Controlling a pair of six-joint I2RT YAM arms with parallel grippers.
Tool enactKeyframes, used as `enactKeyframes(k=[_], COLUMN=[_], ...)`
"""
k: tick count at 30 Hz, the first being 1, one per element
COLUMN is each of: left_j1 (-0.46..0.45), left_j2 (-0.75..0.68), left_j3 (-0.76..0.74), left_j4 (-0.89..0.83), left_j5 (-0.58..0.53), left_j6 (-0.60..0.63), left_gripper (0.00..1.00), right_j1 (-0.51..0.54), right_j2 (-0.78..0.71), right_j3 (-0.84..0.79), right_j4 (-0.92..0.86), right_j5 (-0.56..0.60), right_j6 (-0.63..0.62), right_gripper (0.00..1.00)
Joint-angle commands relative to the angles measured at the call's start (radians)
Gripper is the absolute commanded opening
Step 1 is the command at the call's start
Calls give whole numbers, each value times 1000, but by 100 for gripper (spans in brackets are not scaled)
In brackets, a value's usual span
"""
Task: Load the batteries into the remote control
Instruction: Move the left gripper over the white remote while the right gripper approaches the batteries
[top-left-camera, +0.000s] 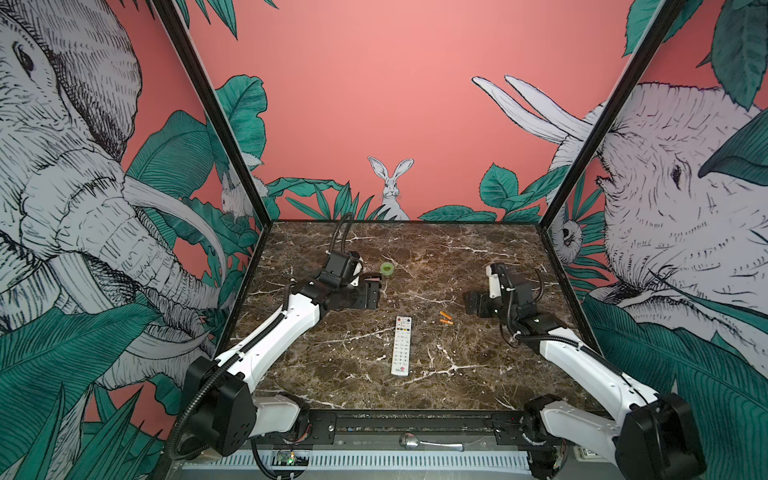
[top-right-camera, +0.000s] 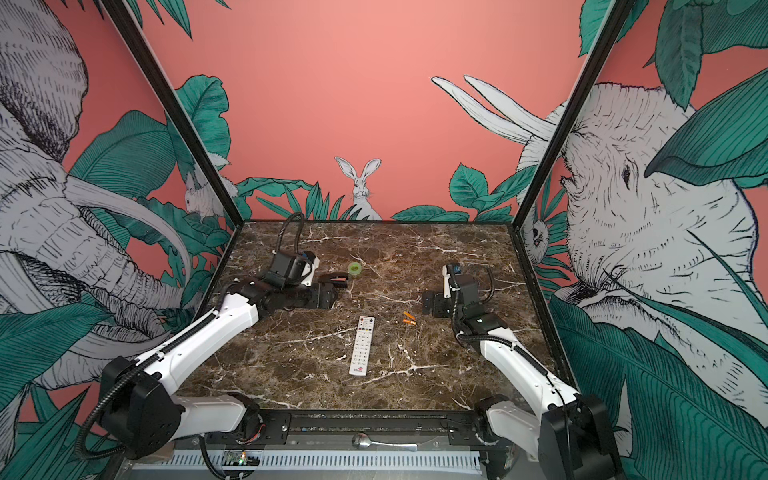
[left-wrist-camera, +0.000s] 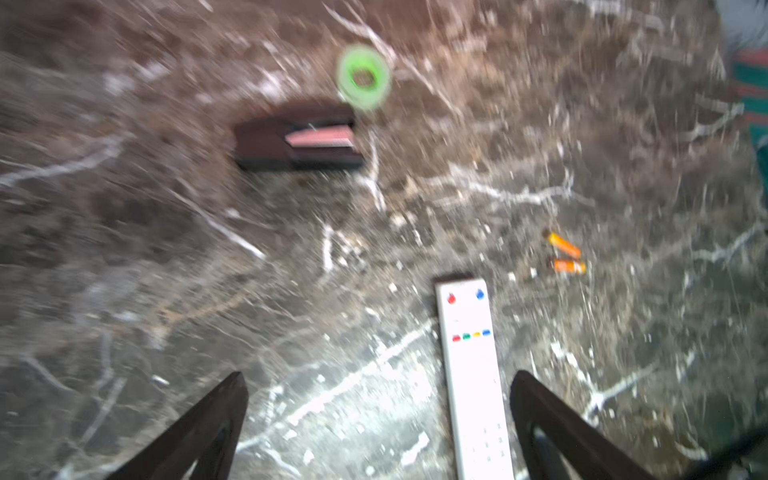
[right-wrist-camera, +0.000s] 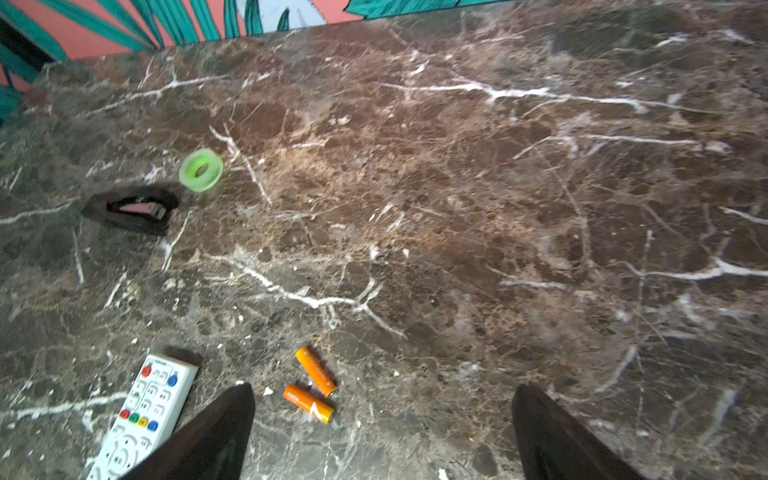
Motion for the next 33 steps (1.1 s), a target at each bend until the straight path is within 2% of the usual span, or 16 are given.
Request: enactKeyframes(k=[1, 13, 22, 33], left_j1=[-66, -313, -363, -413], left_j2=[25, 194, 282, 388], left_j3=[29, 97, 122, 159], left_j4=[-68, -141, -116, -74], left_j5=[-25, -169, -209, -226], left_j6=[-63, -145, -216, -289], left_gripper=[100, 97, 92, 92], right_j1=[40, 75, 78, 79], right_j2=[15, 5, -9, -23], right_j3=[37, 56, 56, 33], right_j4=[-98, -184, -207, -188], right_j5=[-20, -16, -8, -3], right_j6=[-31, -42, -64, -64], right_gripper=[99, 99, 99, 99])
